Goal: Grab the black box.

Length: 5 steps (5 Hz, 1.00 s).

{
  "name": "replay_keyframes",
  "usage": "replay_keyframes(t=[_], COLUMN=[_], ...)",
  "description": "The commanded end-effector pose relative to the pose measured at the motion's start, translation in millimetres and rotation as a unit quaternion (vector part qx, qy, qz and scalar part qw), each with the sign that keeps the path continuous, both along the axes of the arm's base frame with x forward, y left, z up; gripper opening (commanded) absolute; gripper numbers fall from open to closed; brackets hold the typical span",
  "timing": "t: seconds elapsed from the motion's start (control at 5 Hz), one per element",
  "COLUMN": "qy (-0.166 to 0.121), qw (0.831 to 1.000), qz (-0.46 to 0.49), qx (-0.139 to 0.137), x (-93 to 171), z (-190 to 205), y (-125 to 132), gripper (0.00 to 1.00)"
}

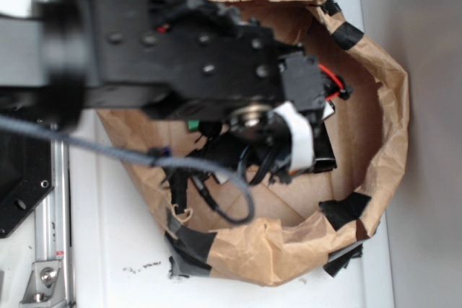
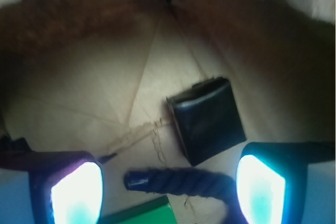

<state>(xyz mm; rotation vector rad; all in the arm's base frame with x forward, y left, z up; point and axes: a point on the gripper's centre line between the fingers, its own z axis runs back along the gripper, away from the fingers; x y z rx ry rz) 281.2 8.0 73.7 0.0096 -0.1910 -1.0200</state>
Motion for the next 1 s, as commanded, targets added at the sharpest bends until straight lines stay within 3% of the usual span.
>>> replay_keyframes(t=[0.0, 0.4, 0.8], qy=[-0.012, 0.000, 0.018], qw=[0.999, 0.997, 0.993], qz=[-0.039, -0.075, -0.111], qx=[0.006, -0.017, -0.024], x=[33.1, 57.1, 52.2], z=[-12.0, -28.9, -44.1], y=[-0.6, -20.1, -42.4], gripper=[1.00, 1.00, 1.00])
